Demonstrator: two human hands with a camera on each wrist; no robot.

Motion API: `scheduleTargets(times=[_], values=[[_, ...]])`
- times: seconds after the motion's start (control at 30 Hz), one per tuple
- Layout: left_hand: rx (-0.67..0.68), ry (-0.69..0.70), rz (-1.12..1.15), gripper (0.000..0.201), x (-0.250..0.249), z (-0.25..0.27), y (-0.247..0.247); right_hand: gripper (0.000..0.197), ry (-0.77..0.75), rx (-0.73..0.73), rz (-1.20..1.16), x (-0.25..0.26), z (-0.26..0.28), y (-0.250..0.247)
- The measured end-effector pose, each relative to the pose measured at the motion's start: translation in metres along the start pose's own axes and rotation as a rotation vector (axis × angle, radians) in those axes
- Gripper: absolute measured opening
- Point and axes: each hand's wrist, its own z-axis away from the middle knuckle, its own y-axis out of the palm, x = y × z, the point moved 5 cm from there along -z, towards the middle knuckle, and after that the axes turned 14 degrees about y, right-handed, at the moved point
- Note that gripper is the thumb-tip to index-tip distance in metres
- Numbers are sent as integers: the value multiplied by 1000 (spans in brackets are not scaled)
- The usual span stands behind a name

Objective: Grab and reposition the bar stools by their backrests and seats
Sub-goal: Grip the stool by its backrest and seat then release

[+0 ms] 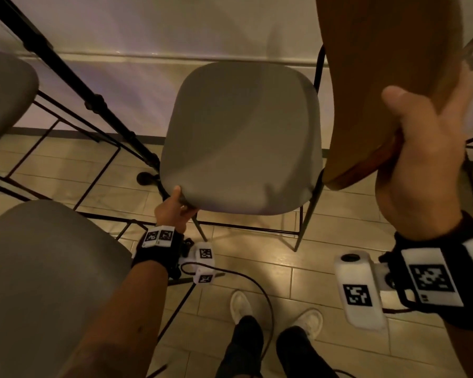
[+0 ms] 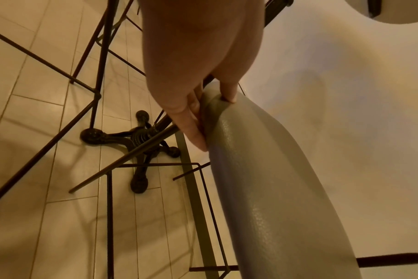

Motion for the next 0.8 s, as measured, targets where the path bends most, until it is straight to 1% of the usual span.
scheduleTargets(times=[0.17,0.27,0.37,0.5,0.63,0.67,0.73,0.8], values=[[4,4,61,41,5,-1,0,78,-6,4,7,-3,-3,-1],[6,20,34,37,2,-4,-1,76,-4,4,-21,-6,-4,-2],[-1,29,-6,24,-5,-8,0,75,-16,19,-14,-5,-7,4],[-6,59,-28,34,-15,-12,3,74,-10,32,1,-5,-13,17],[-15,41,34,34,-16,-21,1,72,-21,31,23,-8,-19,18],[-10,34,50,33,-15,-25,0,74,-14,27,33,-9,-22,17],[27,17,78,26,-16,-26,2,87,4,31,10,-12,-28,15],[45,11,96,32,-19,-25,4,100,75,22,-4,-19,-36,11]])
